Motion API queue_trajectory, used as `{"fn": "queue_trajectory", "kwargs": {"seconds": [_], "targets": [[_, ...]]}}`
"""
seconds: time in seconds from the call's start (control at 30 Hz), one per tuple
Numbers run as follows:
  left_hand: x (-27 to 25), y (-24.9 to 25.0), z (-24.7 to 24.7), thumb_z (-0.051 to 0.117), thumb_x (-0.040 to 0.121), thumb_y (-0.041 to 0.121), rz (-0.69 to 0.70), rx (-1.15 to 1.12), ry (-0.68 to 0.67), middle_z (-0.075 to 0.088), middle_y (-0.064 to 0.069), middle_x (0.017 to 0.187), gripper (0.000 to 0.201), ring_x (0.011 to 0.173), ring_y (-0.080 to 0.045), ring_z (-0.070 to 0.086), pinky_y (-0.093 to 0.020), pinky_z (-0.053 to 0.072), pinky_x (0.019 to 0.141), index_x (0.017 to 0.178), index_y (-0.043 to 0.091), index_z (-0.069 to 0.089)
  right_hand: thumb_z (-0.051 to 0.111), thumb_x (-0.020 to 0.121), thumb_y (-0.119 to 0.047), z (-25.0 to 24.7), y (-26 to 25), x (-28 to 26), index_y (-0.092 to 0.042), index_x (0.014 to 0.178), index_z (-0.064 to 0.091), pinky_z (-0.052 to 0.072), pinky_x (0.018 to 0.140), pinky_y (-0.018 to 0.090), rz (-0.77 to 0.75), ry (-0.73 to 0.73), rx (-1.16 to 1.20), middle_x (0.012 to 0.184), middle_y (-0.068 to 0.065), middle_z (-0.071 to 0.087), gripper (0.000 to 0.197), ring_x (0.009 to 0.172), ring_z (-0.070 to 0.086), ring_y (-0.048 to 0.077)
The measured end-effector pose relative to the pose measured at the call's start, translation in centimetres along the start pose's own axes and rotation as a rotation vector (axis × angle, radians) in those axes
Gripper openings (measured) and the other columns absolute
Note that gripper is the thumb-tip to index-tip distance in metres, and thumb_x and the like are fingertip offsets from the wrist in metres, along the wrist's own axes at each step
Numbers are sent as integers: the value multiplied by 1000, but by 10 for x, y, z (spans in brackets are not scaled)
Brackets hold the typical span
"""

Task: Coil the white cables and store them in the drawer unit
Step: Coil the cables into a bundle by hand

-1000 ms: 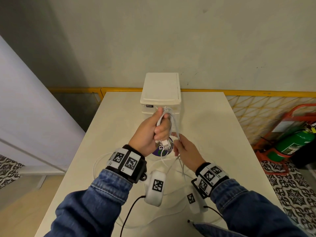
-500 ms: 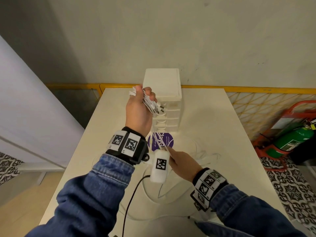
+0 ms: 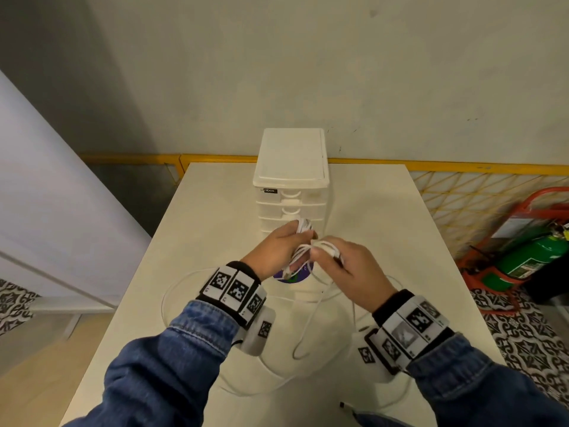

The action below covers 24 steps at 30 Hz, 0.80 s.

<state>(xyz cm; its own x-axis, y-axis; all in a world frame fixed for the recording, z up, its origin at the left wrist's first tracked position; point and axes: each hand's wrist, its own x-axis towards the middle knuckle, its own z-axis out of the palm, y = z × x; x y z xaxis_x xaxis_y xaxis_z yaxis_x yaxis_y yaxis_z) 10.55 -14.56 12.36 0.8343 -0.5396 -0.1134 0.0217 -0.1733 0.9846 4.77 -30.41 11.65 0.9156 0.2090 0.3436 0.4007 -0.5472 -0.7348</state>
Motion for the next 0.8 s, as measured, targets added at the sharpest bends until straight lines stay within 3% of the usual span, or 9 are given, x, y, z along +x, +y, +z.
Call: {"fn": "queue_trajectory", "kwargs": {"seconds": [0.07, 0.13, 0.2, 0.3, 0.43, 0.5, 0.63, 0.73, 0.8], "targets": [[-4, 4, 3, 29, 102, 34, 6, -38, -128, 41, -10, 48, 50, 45, -21, 33, -29, 28, 47, 64, 10, 51, 55, 87, -42, -8, 6, 8, -17, 91, 58, 43, 60, 25, 29, 67, 46, 68, -5, 59, 26, 61, 54, 8], [-7, 7, 7, 29, 100, 44, -23, -37, -159, 38, -2, 45, 50, 41, -17, 30, -24, 27, 44, 69, 12, 52, 61, 86, -25, -14, 14, 14, -18, 95, 57, 41, 58, 17, 59, 107, 109, 65, -8, 57, 12, 60, 53, 5], [-9, 7, 12, 38, 98, 43, -64, -60, -142, 34, 3, 48, 39, 41, -12, 28, -20, 28, 43, 79, 10, 51, 61, 86, -15, -17, 19, 19, -21, 101, 60, 40, 63, 12, 54, 105, 152, 68, -14, 59, 16, 64, 54, 2], [-10, 8, 16, 43, 97, 38, -94, -120, -114, 28, 5, 50, 34, 41, -9, 25, -18, 25, 41, 81, 9, 46, 55, 86, -22, -18, 28, 23, -25, 108, 64, 46, 75, 18, -24, 82, 100, 90, -9, 65, 25, 80, 59, 5], [-12, 10, 15, 42, 98, 34, -57, -223, -110, 24, 2, 52, 32, 41, -9, 20, -19, 21, 40, 75, 14, 43, 50, 90, -2, -13, 42, 22, -21, 121, 58, 40, 74, 5, -6, 77, 70, 84, -20, 56, 37, 75, 57, -8], [-12, 11, 15, 42, 98, 33, -43, -243, -101, 23, 1, 52, 31, 40, -9, 20, -19, 20, 40, 73, 15, 43, 47, 91, -5, -7, 47, 19, -23, 120, 56, 39, 70, 3, 27, 93, 84, 78, -23, 54, 35, 70, 56, -8], [-12, 13, 9, 43, 96, 35, 24, -316, -83, 28, 4, 49, 32, 37, -9, 22, -19, 22, 40, 71, 14, 45, 46, 95, -16, 3, 59, 13, -23, 121, 56, 40, 65, 10, 127, -24, -25, 77, -18, 61, 29, 66, 57, -6], [-12, 21, 3, 38, 99, 32, 70, -392, -60, 29, 4, 47, 34, 34, -9, 25, -18, 25, 39, 72, 12, 46, 47, 94, -25, 6, 75, 4, -24, 115, 55, 44, 71, 24, 225, -107, -78, 83, -4, 67, 22, 75, 63, 12], [-11, 26, -1, 35, 100, 30, 97, -436, -40, 30, 5, 47, 34, 33, -8, 25, -17, 25, 38, 73, 12, 46, 49, 93, -29, 9, 86, -6, -24, 111, 55, 45, 73, 25, 272, -130, -101, 87, -3, 67, 20, 81, 64, 17]]}}
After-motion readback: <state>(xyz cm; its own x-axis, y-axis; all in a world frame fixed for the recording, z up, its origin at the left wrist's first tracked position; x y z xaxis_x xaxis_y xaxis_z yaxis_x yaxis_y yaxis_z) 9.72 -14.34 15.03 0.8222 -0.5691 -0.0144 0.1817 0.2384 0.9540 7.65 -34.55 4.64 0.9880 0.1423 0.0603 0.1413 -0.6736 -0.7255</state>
